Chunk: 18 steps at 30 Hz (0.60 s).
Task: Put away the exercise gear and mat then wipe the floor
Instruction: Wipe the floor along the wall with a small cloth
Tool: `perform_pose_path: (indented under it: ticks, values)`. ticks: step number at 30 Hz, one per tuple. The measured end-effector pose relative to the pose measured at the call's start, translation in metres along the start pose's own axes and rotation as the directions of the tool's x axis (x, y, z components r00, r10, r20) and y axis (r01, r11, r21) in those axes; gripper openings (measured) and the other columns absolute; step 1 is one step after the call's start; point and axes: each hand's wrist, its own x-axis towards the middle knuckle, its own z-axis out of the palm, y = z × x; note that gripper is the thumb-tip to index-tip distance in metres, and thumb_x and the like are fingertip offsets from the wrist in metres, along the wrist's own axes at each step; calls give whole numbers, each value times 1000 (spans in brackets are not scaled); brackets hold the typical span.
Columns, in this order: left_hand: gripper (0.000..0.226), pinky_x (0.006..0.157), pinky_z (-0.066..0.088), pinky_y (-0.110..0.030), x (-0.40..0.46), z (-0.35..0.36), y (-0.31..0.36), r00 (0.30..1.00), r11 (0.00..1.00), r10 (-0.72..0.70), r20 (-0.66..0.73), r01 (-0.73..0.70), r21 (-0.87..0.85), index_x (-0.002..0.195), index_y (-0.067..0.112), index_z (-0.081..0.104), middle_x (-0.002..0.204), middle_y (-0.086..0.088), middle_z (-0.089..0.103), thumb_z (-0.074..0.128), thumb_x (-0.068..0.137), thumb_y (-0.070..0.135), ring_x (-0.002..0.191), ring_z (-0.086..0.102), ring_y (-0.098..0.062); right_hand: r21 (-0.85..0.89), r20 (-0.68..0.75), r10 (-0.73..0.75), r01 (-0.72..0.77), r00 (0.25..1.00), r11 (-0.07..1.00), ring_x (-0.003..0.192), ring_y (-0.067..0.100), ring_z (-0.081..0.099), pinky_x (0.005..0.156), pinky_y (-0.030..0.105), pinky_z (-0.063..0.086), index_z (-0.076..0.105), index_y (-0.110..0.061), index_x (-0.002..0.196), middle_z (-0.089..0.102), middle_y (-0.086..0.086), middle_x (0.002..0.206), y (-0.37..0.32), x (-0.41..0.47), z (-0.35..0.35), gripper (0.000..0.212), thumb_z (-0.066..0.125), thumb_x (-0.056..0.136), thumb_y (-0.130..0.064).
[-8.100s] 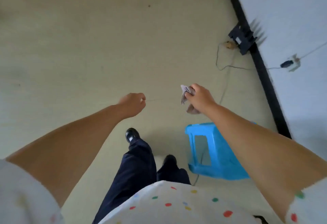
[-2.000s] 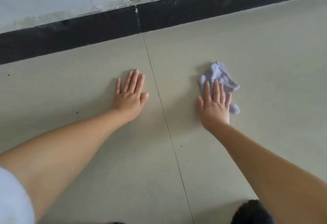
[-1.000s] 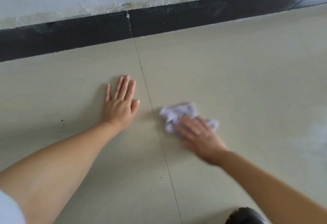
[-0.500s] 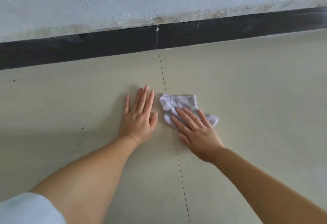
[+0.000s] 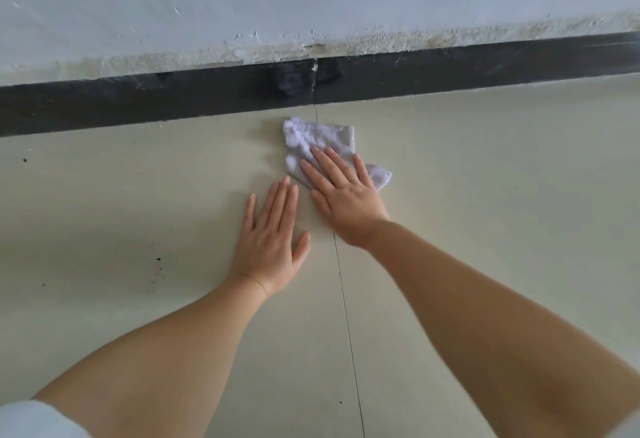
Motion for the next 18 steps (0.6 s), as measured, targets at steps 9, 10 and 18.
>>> perform_pose_path:
  ticks: [9,10,18]
  values:
    - [64,115,10,-47,1,-1,-1,1000,999,30,7,-29,-19,145,10,33,155,-14,26,30,89,41,143,20,-26,201,28,863,-849,504,489,148,26,0,118,47,3,8,-22,153,2,11,160,162,-106,-38,55,24,102,-36]
    - [64,115,9,-47,1,-1,-1,999,999,28,15,-28,-21,146,10,32,155,-14,25,30,89,40,143,20,-26,203,19,865,-849,501,487,148,25,-1,118,48,1,7,-22,153,1,11,160,146,-110,-30,56,24,102,-37]
    - [67,115,5,-47,4,-6,2,989,999,-4,149,11,-47,148,9,28,157,-13,20,22,88,41,145,19,-27,92,127,234,-247,964,965,145,23,14,111,50,13,29,-21,148,20,4,157,-108,-176,58,59,32,94,-45]
